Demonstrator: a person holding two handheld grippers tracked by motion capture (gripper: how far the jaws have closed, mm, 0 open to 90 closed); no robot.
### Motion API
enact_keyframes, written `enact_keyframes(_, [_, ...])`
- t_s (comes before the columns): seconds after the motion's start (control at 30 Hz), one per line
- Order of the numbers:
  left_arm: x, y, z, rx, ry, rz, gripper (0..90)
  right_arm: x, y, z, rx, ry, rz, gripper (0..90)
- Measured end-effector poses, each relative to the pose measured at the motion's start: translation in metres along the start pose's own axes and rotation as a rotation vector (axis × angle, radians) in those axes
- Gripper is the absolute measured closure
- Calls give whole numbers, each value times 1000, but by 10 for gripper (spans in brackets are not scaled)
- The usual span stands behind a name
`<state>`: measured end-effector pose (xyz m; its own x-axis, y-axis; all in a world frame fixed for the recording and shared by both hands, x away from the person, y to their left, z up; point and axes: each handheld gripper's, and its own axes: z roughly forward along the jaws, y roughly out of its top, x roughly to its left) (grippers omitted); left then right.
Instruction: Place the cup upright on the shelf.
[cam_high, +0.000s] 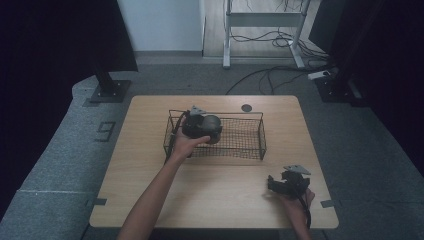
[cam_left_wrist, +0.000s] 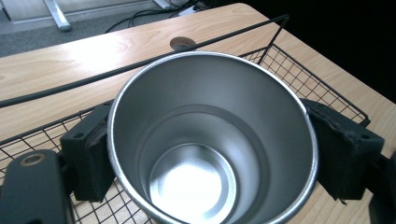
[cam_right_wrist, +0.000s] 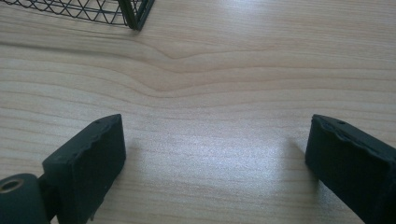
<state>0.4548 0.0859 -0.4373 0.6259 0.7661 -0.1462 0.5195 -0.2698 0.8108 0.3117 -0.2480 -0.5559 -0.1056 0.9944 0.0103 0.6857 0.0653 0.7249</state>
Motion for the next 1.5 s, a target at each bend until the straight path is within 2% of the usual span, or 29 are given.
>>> enact_keyframes(0.3, [2, -3, 8, 18, 16, 1, 145, 0, 0, 0, 0, -1, 0, 49])
enact_keyframes(0.87, [11, -15, 26, 76, 47, -46, 145, 0, 0, 0, 0, 0, -1, 49])
enact_keyframes(1.07, [13, -19, 31, 100, 50, -48, 144, 0, 0, 0, 0, 0, 0, 49])
enact_keyframes(1.5, [13, -24, 42, 143, 90, -36, 141, 0, 0, 0, -1, 3, 0, 51])
